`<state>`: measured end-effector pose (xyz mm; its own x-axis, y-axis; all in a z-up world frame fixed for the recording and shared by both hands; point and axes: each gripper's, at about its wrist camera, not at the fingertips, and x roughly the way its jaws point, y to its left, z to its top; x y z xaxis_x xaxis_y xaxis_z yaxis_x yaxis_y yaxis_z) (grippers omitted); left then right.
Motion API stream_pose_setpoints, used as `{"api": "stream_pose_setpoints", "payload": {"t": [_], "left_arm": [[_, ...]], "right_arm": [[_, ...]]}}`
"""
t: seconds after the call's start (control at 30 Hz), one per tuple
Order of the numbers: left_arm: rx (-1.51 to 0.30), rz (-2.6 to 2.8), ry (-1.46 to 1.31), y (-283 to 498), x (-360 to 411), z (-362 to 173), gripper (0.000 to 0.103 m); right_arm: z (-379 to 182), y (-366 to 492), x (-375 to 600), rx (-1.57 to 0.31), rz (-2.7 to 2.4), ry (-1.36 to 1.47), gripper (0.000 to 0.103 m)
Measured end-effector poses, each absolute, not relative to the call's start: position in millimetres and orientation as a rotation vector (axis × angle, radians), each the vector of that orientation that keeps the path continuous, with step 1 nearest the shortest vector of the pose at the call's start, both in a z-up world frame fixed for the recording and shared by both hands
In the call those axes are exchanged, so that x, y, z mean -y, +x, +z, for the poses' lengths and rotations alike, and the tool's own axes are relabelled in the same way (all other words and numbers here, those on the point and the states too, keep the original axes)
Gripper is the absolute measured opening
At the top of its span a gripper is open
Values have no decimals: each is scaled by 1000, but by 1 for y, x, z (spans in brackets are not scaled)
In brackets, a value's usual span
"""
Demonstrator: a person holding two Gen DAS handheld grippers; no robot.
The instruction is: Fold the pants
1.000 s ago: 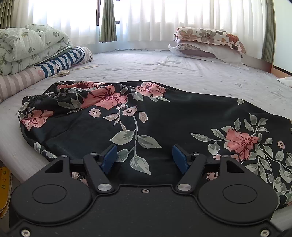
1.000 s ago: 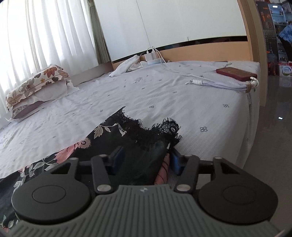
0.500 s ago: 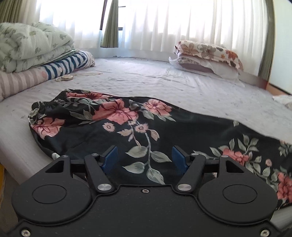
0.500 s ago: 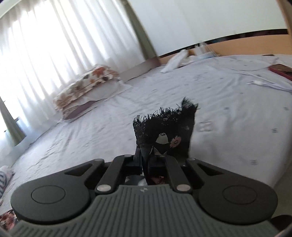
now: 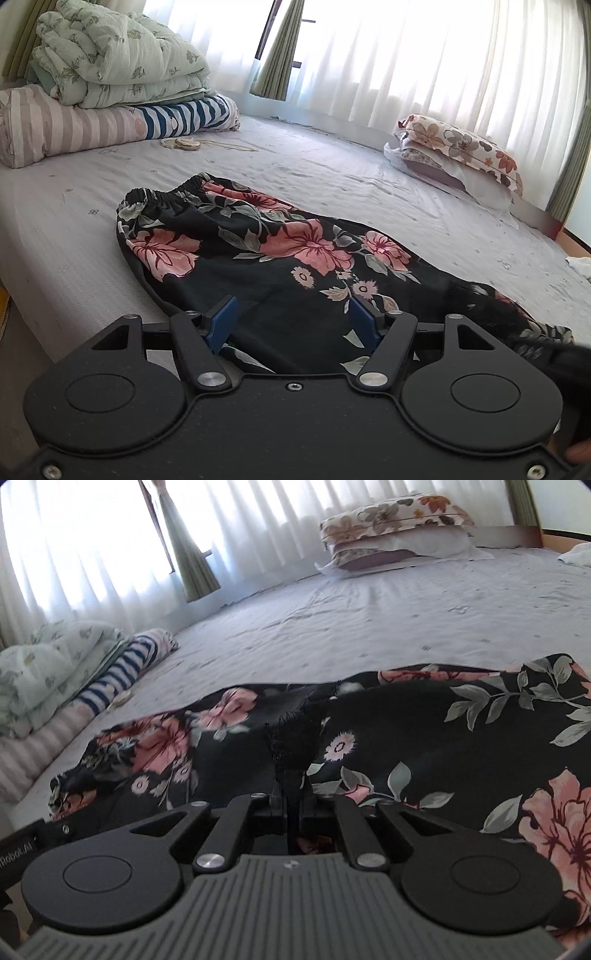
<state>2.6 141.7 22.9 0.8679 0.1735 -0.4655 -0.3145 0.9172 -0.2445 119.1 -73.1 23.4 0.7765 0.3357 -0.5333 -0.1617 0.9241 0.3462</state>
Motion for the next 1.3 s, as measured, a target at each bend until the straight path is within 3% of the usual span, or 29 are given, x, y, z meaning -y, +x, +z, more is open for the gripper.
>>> {"api": "stream_pose_setpoints", "payload": {"t": [1.17,1.2,1.27,1.3], "left_arm": [[-505,291,-316,17,-155,4,68],[-505,290,-316,17,-155,4,68],[-507,290,-315,17,-154,4,69],[-507,290,-316,17,-155,4,69]], "right_arm": [[12,96,12,-563,328,63,12],[12,95,10,-559,328,49,13],[13,94,10,-556,334,38,35],[13,93,10,-555,342,39,39]]}}
